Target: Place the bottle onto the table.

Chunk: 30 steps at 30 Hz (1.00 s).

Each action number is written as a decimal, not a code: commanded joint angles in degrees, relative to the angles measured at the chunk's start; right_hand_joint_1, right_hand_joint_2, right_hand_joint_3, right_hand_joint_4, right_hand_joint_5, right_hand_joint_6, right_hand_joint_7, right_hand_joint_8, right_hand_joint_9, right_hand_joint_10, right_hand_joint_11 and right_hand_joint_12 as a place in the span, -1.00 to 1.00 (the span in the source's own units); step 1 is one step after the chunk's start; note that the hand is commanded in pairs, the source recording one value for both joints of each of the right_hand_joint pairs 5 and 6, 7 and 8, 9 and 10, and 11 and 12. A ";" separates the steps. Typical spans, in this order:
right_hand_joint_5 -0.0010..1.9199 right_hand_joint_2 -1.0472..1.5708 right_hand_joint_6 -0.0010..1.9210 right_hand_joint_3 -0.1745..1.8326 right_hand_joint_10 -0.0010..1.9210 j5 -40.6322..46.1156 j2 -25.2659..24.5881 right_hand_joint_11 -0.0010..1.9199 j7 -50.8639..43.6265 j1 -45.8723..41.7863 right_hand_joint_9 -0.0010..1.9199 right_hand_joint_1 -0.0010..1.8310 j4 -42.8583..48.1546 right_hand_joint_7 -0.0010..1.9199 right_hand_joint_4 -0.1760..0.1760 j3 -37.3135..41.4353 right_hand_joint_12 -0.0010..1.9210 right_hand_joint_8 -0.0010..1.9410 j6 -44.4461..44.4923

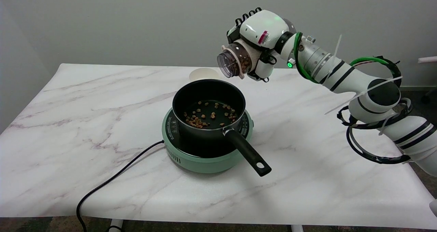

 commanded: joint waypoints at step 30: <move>0.31 -0.29 0.31 0.72 0.23 58.85 -0.14 0.05 0.63 -11.76 0.23 0.66 -9.35 0.27 0.00 15.89 0.05 0.26 -4.85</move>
